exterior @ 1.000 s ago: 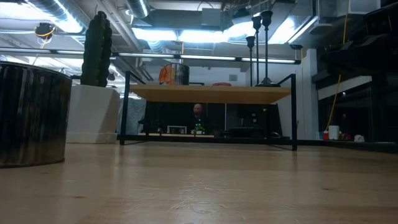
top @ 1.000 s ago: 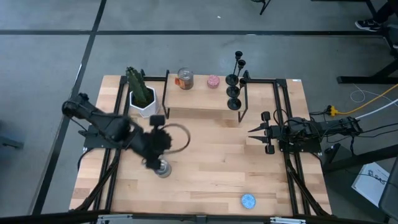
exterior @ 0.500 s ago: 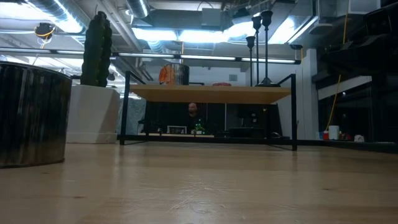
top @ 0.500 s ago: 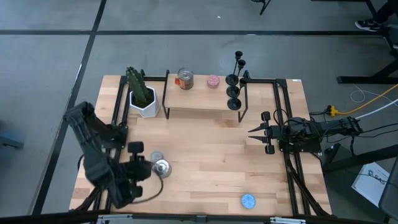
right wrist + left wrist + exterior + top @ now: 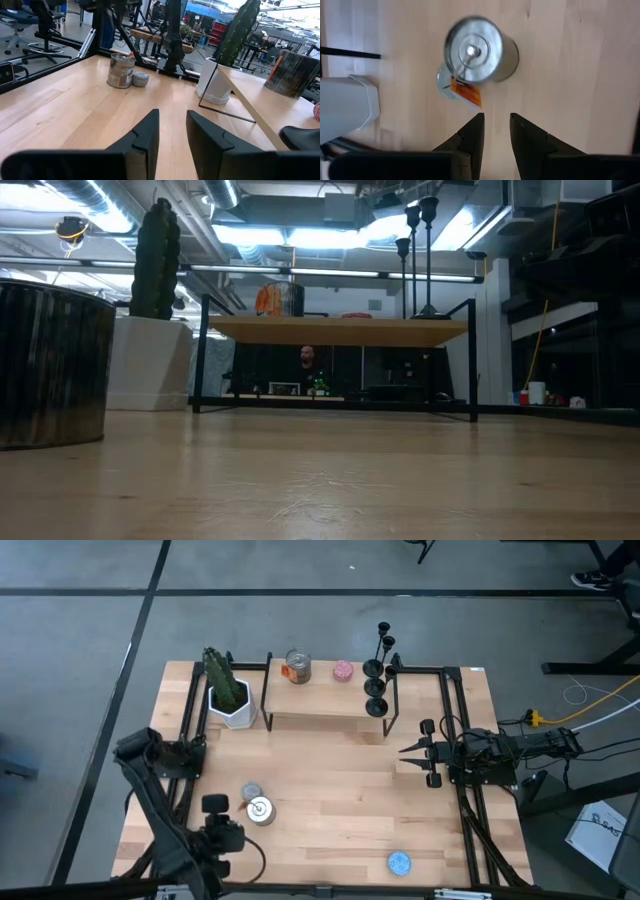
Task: Pick & Place candle stick holders
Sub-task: Put the light blue scented candle on the shelf
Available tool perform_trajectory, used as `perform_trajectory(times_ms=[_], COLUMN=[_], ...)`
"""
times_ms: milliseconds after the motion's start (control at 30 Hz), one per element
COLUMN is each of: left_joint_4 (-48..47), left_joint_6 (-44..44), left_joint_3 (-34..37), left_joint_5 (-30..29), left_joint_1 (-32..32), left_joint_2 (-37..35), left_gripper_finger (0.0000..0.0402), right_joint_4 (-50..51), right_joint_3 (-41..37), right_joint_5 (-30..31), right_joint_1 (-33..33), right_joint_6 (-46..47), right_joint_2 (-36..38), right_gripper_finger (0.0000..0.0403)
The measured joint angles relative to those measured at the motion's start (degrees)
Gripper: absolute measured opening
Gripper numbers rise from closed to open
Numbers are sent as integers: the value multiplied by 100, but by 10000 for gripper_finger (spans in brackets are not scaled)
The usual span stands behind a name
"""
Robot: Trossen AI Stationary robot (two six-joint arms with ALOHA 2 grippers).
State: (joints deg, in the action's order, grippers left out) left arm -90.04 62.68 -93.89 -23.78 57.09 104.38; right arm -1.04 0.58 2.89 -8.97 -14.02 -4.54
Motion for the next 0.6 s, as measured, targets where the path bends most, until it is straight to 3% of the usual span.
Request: perform_trajectory(times_ms=[600], left_joint_4=[422], left_joint_6=[-845], left_joint_3=[0], left_joint_5=[590], left_joint_1=[-761], left_joint_2=[533], left_gripper_finger=[86], right_joint_4=[0], right_joint_3=[0], right_joint_5=[-1], right_joint_1=[0], right_joint_6=[0], right_joint_2=[0], right_gripper_finger=[100])
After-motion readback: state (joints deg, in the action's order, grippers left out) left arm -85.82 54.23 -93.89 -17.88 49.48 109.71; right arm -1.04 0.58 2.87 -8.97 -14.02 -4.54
